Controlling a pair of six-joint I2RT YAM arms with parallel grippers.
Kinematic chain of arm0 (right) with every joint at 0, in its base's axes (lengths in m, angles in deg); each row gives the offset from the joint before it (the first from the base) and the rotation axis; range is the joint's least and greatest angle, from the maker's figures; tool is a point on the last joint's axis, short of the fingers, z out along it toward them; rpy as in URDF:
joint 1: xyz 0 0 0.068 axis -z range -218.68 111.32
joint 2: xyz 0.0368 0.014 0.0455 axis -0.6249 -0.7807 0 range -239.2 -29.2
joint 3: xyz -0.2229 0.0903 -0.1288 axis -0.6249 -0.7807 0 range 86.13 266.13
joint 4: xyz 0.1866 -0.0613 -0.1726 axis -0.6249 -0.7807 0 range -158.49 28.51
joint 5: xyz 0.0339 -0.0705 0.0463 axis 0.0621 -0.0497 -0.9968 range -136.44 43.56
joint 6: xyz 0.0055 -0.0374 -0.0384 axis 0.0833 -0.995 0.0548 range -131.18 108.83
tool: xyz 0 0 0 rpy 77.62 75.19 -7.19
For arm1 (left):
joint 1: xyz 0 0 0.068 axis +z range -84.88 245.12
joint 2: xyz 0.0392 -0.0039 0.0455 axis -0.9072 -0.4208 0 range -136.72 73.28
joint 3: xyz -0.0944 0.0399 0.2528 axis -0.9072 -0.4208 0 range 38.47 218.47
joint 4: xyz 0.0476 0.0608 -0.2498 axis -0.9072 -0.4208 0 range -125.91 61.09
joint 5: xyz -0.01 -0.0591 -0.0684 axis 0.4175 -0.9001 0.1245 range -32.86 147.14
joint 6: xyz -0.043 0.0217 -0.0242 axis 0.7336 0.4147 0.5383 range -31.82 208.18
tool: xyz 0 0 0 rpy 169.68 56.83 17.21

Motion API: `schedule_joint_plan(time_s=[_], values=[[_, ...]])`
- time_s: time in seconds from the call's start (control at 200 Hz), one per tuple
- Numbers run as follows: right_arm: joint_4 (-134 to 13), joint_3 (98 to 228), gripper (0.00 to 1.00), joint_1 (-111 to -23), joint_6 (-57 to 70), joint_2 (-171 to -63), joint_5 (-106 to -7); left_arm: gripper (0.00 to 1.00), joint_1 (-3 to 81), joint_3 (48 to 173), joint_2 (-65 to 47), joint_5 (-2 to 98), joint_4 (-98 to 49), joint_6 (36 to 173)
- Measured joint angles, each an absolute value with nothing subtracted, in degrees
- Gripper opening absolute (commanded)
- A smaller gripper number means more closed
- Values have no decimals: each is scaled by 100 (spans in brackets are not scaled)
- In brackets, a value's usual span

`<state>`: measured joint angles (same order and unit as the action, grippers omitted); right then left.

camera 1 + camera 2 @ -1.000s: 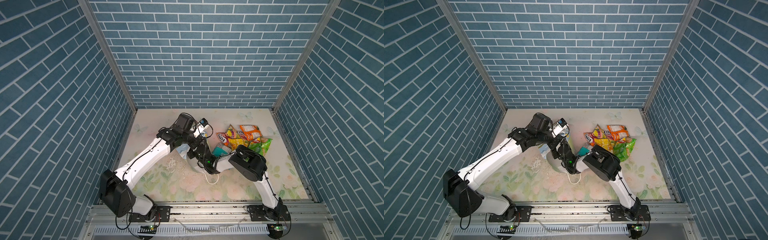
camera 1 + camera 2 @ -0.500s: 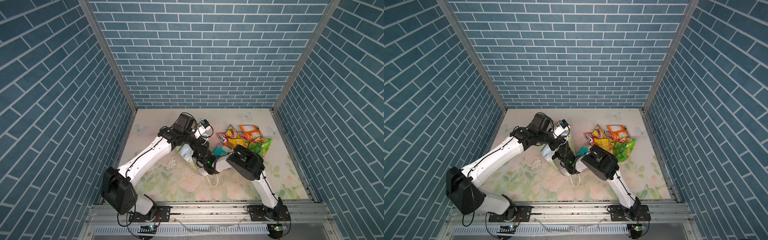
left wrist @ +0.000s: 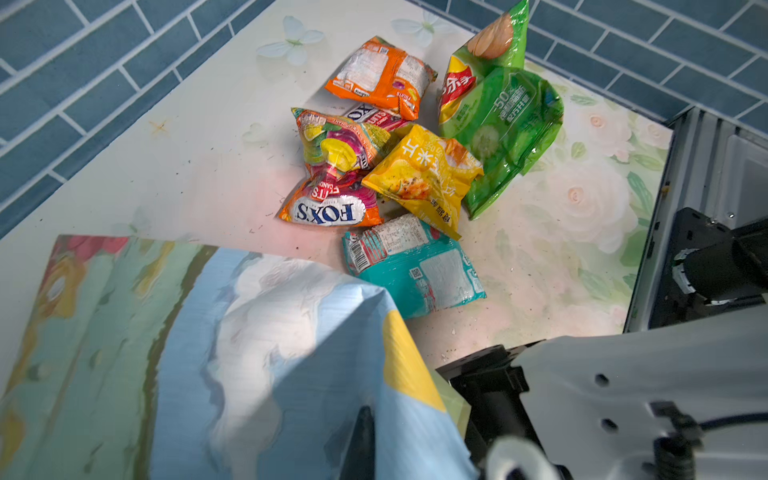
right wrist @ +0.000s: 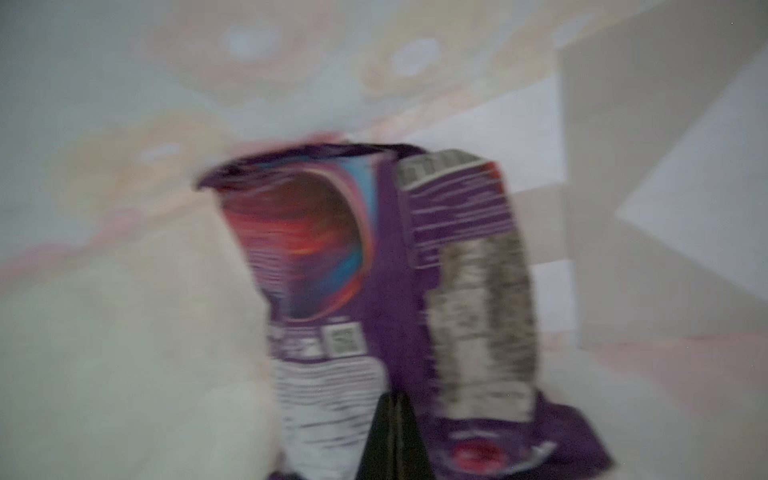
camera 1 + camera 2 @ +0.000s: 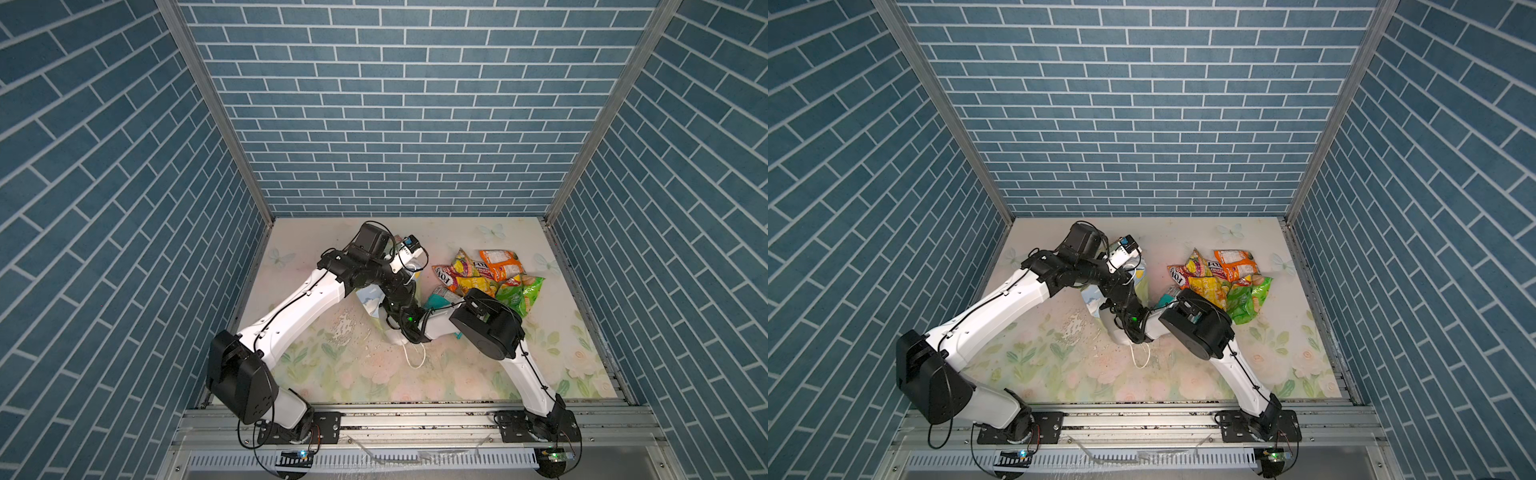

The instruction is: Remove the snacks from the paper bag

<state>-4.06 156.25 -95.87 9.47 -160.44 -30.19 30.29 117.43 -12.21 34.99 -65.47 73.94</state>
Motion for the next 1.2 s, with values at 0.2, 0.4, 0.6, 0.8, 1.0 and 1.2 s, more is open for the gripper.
schedule_joint_plan(time_s=[0.2, 0.4, 0.6, 0.8, 1.0, 1.2], values=[[-686, 15595, 0, -9574, 956, -16009, -3006, 0, 2968, 11787, -1221, 3965, -6651, 7355], [-717, 15470, 0, -9528, 956, -15921, -2864, 0, 2876, 11796, -1221, 4502, -6743, 7410], [-703, 15298, 0, -9506, 953, -15781, -2786, 0, 2756, 11842, -1223, 4795, -6813, 7434], [-229, 14878, 48, -9423, 969, -15589, -3498, 0, 2721, 11920, -1247, 4811, -6824, 7423], [142, 14718, 56, -9383, 1032, -15580, -4311, 0, 2705, 12139, -1427, 4859, -6949, 7392], [295, 14325, 57, -9392, 1165, -15375, -4740, 0, 2683, 12233, -1459, 5226, -7023, 7401]])
